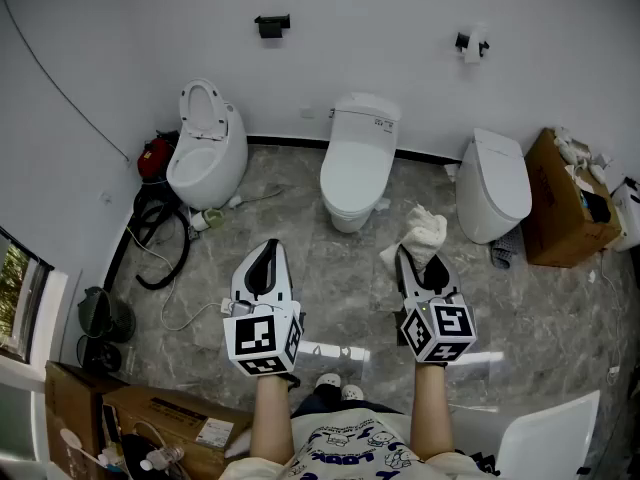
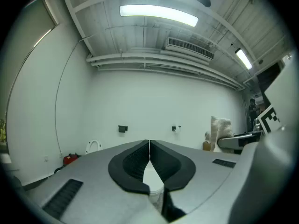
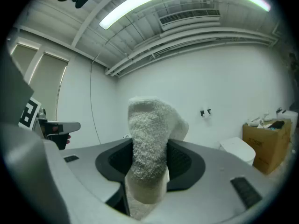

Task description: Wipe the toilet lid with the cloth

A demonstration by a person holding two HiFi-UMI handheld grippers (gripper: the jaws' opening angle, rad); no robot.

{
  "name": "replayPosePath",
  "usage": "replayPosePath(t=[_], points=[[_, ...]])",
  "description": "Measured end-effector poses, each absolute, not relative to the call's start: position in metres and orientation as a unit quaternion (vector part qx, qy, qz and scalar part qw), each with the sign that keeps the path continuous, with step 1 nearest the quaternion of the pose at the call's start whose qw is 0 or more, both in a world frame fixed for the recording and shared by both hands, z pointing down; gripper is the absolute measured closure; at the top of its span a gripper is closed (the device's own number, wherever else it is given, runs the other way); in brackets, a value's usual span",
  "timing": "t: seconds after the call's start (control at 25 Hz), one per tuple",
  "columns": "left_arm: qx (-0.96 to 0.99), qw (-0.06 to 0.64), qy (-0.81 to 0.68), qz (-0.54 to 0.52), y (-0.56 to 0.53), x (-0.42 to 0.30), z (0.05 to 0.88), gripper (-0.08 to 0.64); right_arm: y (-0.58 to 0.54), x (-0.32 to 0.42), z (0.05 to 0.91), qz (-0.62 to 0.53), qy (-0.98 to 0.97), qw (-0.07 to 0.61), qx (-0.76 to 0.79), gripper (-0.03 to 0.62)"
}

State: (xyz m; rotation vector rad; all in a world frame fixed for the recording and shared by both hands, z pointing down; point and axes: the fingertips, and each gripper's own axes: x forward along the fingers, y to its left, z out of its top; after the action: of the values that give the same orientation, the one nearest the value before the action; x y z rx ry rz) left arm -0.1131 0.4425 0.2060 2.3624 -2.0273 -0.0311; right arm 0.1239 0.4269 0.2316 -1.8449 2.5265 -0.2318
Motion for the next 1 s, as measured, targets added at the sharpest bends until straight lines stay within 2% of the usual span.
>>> replayPosePath(t=[1.0], points=[[0.762,0.014,-0.648,-0.009,0.418,-0.139,0.209,0.557,0.407,0.112,0.231,-0.077,0.8,0.018,-0.595,0.41]])
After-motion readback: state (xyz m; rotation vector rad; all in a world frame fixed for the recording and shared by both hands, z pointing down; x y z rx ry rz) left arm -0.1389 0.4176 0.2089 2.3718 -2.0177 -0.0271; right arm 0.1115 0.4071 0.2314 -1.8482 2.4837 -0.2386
